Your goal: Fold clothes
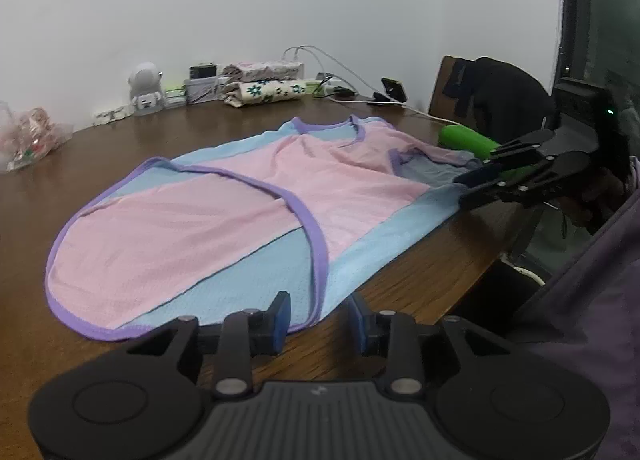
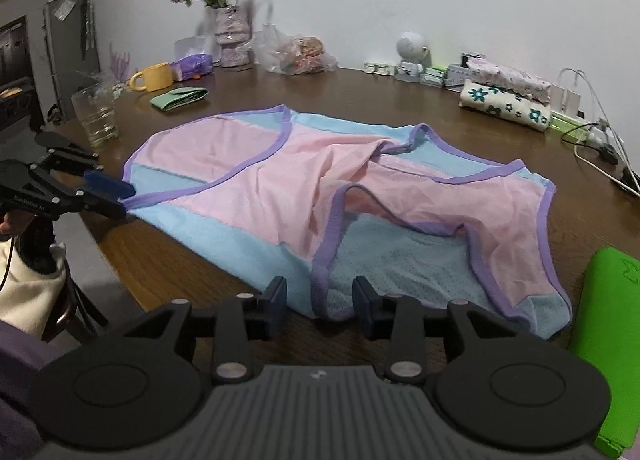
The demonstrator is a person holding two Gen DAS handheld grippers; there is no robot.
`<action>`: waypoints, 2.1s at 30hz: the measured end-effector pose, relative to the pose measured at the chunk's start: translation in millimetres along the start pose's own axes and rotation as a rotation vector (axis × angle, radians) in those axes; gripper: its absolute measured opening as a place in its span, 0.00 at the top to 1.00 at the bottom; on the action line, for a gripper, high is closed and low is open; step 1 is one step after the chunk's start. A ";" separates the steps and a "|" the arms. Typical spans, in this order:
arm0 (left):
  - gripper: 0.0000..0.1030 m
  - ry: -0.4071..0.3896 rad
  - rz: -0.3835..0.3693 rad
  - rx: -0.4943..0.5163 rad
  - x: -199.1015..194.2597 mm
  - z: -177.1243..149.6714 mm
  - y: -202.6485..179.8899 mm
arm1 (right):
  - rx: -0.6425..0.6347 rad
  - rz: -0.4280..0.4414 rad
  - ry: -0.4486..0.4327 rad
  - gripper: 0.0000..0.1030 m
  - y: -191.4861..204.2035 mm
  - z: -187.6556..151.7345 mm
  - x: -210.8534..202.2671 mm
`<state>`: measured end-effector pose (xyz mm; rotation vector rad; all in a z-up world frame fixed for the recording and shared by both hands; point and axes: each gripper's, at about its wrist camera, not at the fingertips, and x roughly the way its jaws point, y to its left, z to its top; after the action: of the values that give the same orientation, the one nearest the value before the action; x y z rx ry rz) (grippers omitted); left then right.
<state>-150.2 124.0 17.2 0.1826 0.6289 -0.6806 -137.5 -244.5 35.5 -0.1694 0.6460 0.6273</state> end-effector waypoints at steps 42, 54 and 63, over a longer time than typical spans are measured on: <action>0.71 -0.005 -0.142 0.044 18.7 30.8 12.2 | 0.042 -0.013 -0.072 0.96 -20.5 38.5 33.8; 0.64 0.017 -0.042 0.052 19.6 25.4 7.6 | 0.048 -0.026 -0.098 0.94 -17.4 31.4 20.0; 0.64 0.052 0.000 0.081 29.3 30.3 -2.9 | 0.074 -0.015 -0.130 0.93 -28.8 27.2 18.4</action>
<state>-119.9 95.4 24.1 0.2760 0.6517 -0.7037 -95.1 -249.5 44.7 -0.0633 0.5408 0.5942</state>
